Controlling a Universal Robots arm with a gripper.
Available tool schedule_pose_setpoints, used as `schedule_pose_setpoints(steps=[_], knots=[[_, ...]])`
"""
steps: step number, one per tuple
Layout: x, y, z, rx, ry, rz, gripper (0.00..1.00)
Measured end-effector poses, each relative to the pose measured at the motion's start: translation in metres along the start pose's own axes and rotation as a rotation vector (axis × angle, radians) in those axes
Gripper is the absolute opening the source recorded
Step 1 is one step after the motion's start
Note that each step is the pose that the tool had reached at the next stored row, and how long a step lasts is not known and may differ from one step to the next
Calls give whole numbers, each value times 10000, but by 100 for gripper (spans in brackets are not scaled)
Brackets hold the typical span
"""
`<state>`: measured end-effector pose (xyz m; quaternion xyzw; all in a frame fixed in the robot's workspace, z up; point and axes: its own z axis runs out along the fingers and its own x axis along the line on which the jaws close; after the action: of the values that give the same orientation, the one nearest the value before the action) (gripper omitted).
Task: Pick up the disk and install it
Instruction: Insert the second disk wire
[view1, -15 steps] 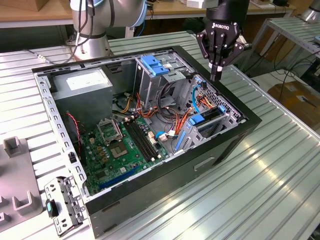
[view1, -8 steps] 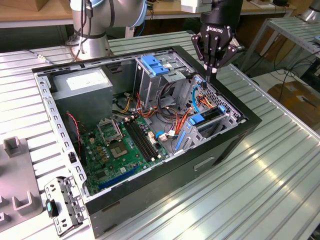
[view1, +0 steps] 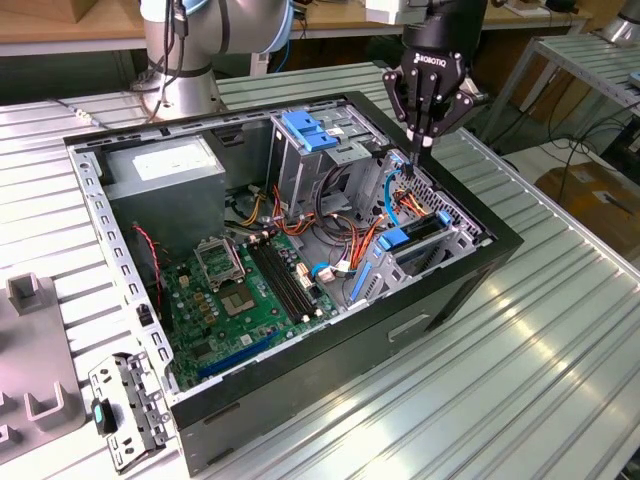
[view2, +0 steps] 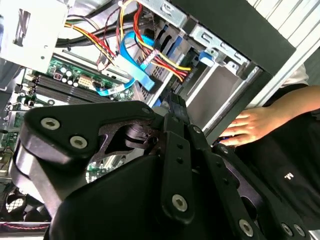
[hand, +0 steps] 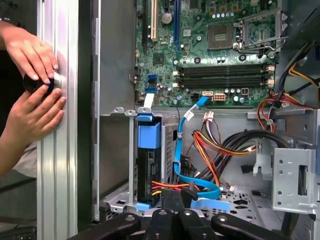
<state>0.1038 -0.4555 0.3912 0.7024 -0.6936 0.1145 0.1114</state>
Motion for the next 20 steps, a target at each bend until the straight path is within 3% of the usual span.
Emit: schedule_pose_setpoints(steps=[2, 3, 5, 6, 9, 12, 15, 17, 18, 19, 20], knots=[[-39, -15, 1, -36, 23, -12, 11], [-54, -16, -3, -46, 93, -16, 11], [-116, -17, -10, -86, 304, -30, 11], [-144, -17, -11, -104, 331, -37, 11], [-240, -29, 13, -191, 351, -66, 11], [-272, -54, 72, -245, 352, -75, 11], [-284, -55, 110, -247, 373, -73, 11], [-289, -56, 122, -247, 425, -74, 11], [-291, -56, 129, -248, 578, -75, 17], [-293, -56, 135, -252, 767, -72, 24], [-295, -56, 142, -255, 969, -71, 24]])
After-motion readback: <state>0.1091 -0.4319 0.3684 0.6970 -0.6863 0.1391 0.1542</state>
